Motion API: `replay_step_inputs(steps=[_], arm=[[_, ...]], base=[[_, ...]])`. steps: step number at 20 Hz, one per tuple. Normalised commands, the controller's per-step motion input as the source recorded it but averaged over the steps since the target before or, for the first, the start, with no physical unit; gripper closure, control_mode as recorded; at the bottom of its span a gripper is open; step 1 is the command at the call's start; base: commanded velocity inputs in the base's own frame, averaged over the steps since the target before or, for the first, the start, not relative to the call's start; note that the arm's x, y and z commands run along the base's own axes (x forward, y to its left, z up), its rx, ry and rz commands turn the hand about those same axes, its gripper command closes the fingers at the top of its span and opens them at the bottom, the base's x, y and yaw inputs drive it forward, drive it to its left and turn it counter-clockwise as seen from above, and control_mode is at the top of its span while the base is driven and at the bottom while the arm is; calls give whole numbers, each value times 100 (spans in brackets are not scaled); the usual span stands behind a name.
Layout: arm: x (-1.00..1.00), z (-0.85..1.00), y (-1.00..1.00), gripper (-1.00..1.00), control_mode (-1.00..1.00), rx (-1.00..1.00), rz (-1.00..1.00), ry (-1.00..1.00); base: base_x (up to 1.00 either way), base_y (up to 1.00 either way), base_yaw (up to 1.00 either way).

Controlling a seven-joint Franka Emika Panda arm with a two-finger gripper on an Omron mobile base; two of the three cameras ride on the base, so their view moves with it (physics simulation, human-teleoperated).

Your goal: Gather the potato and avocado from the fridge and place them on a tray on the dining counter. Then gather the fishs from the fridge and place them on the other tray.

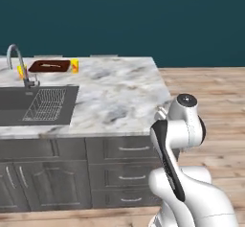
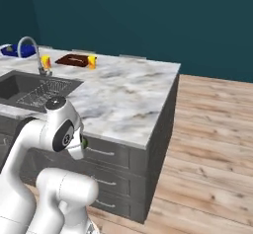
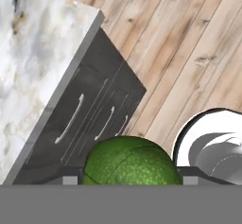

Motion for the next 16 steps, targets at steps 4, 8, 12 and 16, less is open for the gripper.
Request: replay_step_inputs(steps=[4,8,12,16], arm=[[0,0,0,100,100,0,0,0],[0,0,0,100,100,0,0,0],[0,0,0,100,100,0,0,0],[0,0,0,100,100,0,0,0]], base=[[1,-100,0],[3,-100,4],[9,-100,14],[26,-97,25]])
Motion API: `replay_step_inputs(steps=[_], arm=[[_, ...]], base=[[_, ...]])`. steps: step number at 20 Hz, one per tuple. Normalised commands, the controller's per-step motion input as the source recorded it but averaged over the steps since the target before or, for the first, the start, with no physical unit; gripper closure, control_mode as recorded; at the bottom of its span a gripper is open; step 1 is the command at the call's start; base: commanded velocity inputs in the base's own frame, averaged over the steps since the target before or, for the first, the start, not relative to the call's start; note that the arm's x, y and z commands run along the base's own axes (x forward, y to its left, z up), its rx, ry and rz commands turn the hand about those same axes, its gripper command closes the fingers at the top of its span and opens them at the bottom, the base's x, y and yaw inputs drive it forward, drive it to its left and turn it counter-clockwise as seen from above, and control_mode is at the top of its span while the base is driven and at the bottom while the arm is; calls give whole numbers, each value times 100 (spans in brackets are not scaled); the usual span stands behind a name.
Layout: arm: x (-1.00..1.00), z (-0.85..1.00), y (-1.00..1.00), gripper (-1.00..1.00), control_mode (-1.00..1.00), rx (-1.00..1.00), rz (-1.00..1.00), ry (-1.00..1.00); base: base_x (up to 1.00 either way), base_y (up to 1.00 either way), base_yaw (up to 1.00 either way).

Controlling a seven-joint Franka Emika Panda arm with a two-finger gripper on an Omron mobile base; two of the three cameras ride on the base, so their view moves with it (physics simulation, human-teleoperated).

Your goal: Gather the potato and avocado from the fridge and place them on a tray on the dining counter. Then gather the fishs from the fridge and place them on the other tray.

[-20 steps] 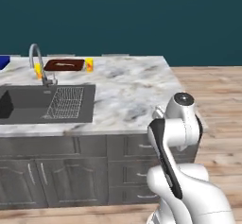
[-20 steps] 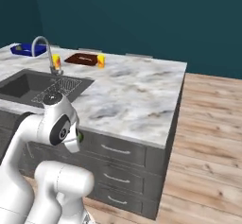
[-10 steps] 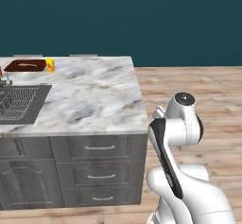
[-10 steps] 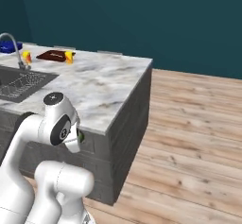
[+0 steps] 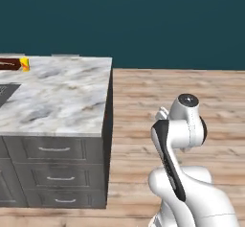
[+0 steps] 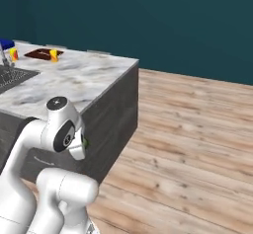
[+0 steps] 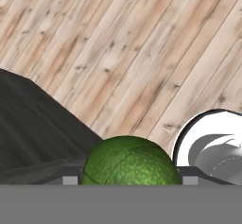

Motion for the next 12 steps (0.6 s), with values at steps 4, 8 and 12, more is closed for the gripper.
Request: replay_step_inputs(steps=[4,8,12], arm=[[0,0,0,100,100,0,0,0],[0,0,0,100,100,0,0,0],[0,0,0,100,100,0,0,0]], base=[[50,-88,34],[54,-92,37],[50,-99,39]])
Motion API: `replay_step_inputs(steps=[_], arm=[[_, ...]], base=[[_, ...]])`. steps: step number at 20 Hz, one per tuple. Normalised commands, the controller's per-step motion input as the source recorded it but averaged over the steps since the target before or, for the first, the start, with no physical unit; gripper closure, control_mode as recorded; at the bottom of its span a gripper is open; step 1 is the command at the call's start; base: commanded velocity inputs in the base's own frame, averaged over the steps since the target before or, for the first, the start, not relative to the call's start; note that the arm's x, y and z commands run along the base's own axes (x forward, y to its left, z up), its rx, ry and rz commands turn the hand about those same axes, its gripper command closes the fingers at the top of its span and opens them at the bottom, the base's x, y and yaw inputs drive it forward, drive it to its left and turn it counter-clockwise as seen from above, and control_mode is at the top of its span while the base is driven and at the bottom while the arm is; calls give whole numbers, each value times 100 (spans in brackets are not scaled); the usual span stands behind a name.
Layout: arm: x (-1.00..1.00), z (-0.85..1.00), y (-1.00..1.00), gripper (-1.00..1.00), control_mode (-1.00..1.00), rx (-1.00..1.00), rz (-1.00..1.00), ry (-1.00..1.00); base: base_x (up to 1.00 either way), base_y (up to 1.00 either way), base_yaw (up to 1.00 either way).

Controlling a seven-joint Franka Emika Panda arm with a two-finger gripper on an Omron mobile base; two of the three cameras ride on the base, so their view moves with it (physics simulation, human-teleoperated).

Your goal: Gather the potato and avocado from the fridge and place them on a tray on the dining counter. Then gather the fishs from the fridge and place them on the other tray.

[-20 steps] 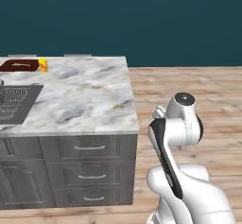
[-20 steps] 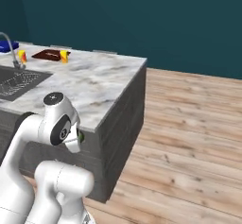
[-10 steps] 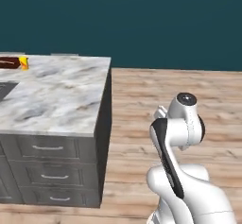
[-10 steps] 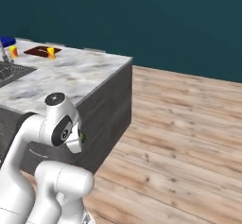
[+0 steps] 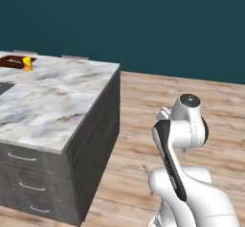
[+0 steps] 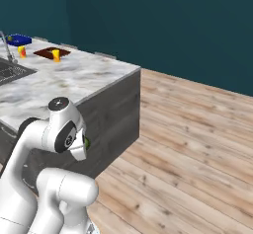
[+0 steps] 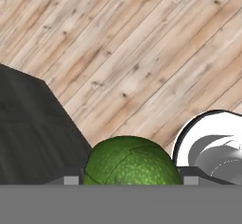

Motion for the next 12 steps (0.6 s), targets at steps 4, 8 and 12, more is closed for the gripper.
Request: replay_step_inputs(steps=[4,8,12], arm=[[0,0,0,100,100,0,0,0],[0,0,0,100,100,0,0,0],[0,0,0,100,100,0,0,0]], base=[[47,-100,42],[43,-100,41],[42,-100,41]])
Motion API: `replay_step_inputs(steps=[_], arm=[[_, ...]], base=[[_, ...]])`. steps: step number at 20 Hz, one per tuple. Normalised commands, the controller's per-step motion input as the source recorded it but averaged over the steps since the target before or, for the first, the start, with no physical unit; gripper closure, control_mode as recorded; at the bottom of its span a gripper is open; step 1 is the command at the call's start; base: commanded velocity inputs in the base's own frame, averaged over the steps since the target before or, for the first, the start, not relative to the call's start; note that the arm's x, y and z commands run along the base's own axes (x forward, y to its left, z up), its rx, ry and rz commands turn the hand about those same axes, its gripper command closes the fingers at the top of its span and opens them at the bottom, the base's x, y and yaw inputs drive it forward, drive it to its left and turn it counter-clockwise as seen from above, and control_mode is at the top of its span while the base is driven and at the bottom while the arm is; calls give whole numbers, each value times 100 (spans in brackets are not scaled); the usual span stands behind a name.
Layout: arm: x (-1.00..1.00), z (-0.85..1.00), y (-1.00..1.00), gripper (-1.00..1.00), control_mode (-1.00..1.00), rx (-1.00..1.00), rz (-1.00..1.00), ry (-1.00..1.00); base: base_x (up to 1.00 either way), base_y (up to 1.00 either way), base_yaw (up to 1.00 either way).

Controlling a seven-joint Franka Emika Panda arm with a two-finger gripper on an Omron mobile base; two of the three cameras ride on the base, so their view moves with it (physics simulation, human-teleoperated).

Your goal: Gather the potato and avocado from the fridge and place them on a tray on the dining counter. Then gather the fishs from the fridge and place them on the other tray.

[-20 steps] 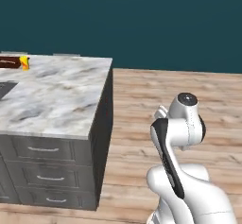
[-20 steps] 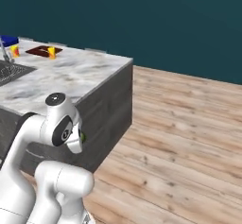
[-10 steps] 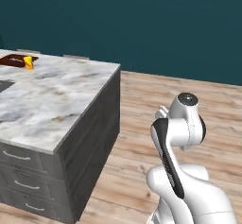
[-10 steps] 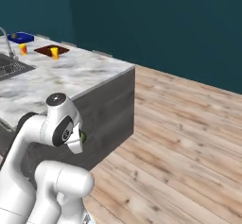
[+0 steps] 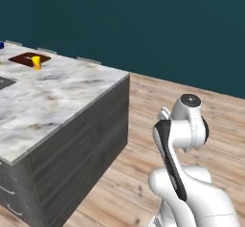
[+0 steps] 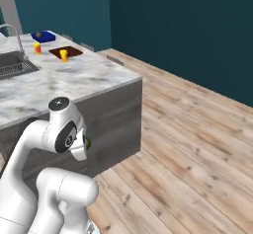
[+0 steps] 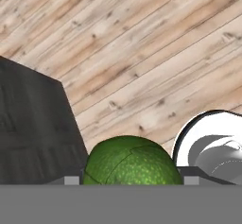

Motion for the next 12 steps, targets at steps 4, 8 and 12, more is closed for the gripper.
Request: replay_step_inputs(steps=[4,8,12], arm=[[0,0,0,100,100,0,0,0],[0,0,0,100,100,0,0,0],[0,0,0,100,100,0,0,0]], base=[[42,-100,41],[40,-100,41],[39,-100,40]])
